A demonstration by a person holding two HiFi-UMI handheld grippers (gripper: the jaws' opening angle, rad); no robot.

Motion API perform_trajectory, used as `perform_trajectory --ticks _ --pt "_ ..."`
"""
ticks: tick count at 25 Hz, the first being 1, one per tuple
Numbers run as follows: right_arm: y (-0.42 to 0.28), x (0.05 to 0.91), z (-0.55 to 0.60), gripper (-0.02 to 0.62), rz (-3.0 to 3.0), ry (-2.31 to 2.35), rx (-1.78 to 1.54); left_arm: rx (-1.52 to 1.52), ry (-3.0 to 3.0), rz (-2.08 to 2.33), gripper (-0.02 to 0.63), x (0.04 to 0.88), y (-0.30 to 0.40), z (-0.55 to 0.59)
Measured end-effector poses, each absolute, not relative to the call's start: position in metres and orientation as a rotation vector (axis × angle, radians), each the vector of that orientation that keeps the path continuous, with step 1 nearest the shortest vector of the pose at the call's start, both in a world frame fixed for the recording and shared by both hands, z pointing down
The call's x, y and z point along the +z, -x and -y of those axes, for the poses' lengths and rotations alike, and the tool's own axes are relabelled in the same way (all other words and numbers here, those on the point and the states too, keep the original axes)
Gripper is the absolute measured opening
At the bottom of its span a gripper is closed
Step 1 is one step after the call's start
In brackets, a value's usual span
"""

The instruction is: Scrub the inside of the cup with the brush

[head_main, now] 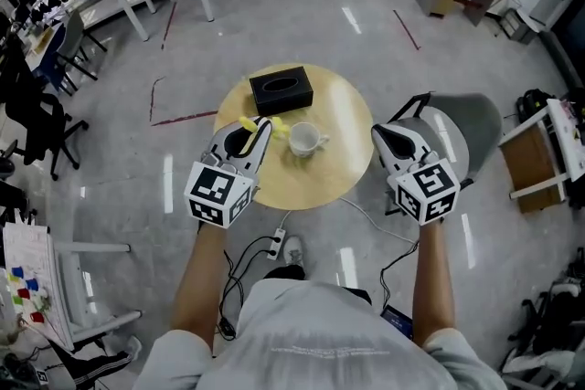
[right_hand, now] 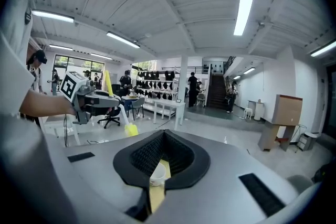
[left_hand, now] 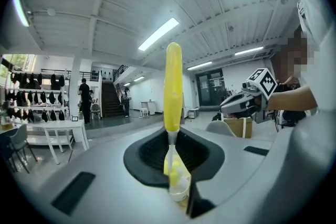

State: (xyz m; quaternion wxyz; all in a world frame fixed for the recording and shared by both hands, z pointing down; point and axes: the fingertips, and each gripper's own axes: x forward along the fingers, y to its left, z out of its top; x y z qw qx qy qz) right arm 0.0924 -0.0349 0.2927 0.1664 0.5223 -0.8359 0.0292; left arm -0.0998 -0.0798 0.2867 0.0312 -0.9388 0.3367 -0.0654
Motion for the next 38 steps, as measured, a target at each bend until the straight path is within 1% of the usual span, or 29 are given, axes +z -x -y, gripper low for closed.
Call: perform_trajectory --ticks 6,12,15,19,28,34,38 --pt "-0.095 0.335 0.077 0.025 2.324 -1.425 0.107 -0.220 2.952 -1.041 0.050 0.311 0.088 0.115" --pt "-0.112 0.385 0.107 0.028 2.335 -1.277 0.147 -0.243 2.993 -1.143 0.049 0.334 0.071 0.134" --pt "-0.118 0.413 0.120 0.088 2.358 -1.164 0.186 -0.265 2.984 -1.219 0.049 0.340 0.060 0.140" --pt "-0.115 0.456 0.140 0.117 2.355 -0.970 0.183 -0.294 2.959 -1.323 0.049 0.346 0.050 0.150" --pt "-0.095 0.566 0.163 0.143 2.238 -0.637 0.182 -0.303 2.939 -1.465 0.050 0.367 0.046 0.167" --pt "-0.080 0.628 0.176 0.183 2.161 -0.547 0.171 -0.370 2.965 -1.466 0.050 0.392 0.053 0.172" --pt "-0.071 0.654 0.176 0.173 2.151 -0.538 0.244 -0.374 2.996 -1.440 0.051 0.402 0.051 0.178"
